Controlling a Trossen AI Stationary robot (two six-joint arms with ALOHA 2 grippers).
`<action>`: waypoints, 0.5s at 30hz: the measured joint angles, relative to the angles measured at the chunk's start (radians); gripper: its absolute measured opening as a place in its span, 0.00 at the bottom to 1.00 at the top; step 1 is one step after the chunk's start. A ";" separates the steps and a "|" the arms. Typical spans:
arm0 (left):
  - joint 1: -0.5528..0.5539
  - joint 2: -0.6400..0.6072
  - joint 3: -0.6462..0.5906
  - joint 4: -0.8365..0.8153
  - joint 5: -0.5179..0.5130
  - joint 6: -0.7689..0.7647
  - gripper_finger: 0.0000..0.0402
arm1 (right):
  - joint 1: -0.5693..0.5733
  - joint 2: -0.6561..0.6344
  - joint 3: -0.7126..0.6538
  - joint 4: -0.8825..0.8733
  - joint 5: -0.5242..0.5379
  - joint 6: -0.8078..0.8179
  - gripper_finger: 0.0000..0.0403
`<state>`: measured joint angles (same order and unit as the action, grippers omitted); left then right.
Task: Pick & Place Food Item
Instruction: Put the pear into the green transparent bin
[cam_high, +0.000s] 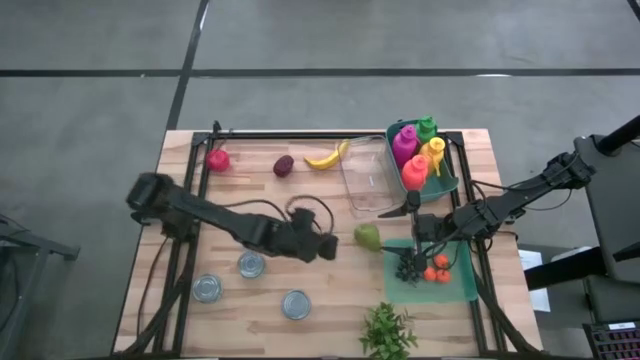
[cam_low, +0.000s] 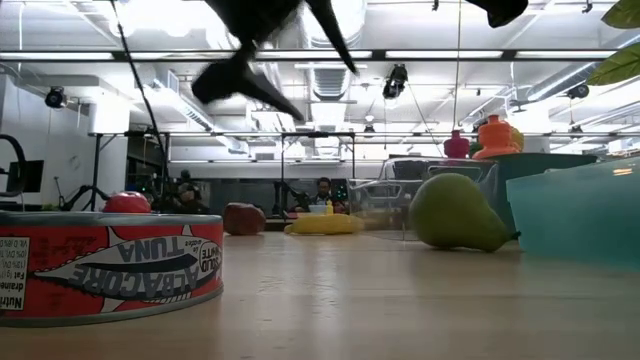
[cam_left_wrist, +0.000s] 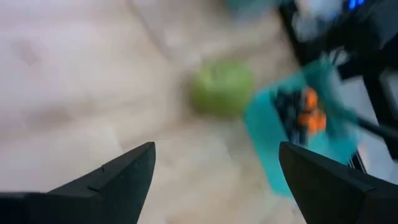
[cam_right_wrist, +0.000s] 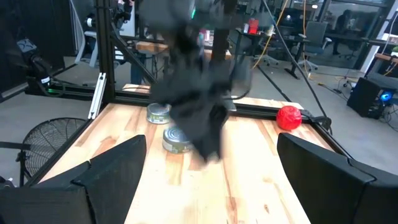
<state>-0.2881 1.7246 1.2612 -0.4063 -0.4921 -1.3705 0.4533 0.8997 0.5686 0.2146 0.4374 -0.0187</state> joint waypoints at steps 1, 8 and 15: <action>-0.002 -0.030 -0.005 -0.018 -0.053 0.034 0.85 | 0.000 0.000 0.000 0.000 0.000 0.000 0.89; -0.070 -0.225 -0.086 -0.035 -0.322 0.326 0.85 | 0.000 0.000 0.000 0.000 0.000 0.000 0.89; -0.143 -0.434 -0.338 0.064 -0.503 0.306 0.85 | 0.000 0.000 0.000 0.000 0.000 0.000 0.89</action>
<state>-0.4312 1.2909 0.9234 -0.3419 -0.9950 -1.0642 0.4534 0.9001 0.5686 0.2146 0.4374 -0.0189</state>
